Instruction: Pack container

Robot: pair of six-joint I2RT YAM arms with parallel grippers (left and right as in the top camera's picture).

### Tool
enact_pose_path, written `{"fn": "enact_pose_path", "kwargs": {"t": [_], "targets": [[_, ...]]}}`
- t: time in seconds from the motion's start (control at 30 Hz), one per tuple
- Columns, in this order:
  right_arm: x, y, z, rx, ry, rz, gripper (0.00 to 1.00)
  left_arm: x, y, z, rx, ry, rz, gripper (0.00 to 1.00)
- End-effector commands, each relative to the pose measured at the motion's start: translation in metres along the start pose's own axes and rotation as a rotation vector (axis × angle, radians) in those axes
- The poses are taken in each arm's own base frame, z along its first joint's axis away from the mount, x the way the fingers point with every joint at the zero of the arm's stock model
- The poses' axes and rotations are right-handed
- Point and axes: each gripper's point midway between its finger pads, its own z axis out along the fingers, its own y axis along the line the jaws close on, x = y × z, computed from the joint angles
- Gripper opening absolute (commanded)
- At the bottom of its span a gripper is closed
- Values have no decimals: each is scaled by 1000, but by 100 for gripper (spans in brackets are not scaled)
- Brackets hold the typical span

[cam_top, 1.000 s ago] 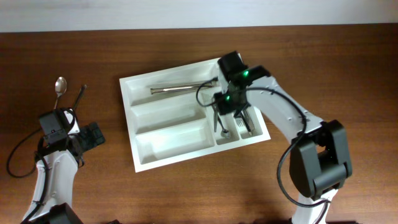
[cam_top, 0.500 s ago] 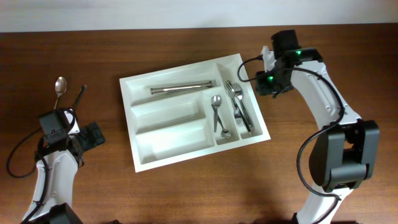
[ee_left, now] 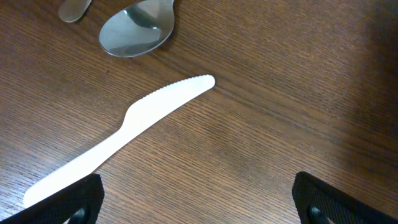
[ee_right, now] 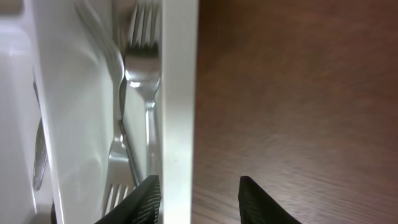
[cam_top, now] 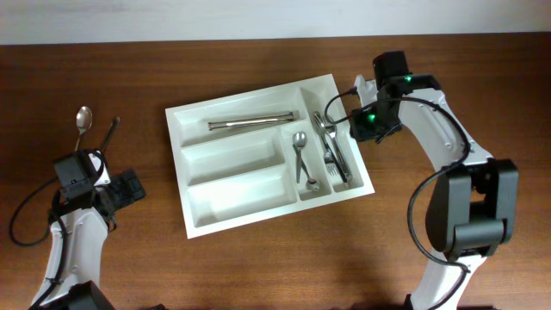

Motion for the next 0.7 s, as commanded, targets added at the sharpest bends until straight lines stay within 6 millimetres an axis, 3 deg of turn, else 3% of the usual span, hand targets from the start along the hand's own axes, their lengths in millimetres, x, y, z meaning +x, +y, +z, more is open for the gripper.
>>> {"fn": "enact_pose_path", "kwargs": {"t": [0.0, 0.13, 0.23, 0.53, 0.6, 0.67], "targets": [[10, 18, 15, -105, 43, -7, 41, -7, 2, -2, -5, -12, 8, 99], [7, 23, 15, -134, 28, -32, 42, -7, 2, -2, -5, -12, 8, 99], [6, 22, 18, -133, 25, -32, 35, -7, 2, -2, -5, -12, 8, 99], [18, 20, 44, -140, 68, -21, 34, -7, 2, -2, -5, -12, 8, 99], [19, 19, 45, -135, 77, -6, 22, -7, 2, -2, -5, -12, 8, 99], [23, 13, 45, -108, 95, 41, 17, -7, 2, -2, -5, -12, 8, 99]]}}
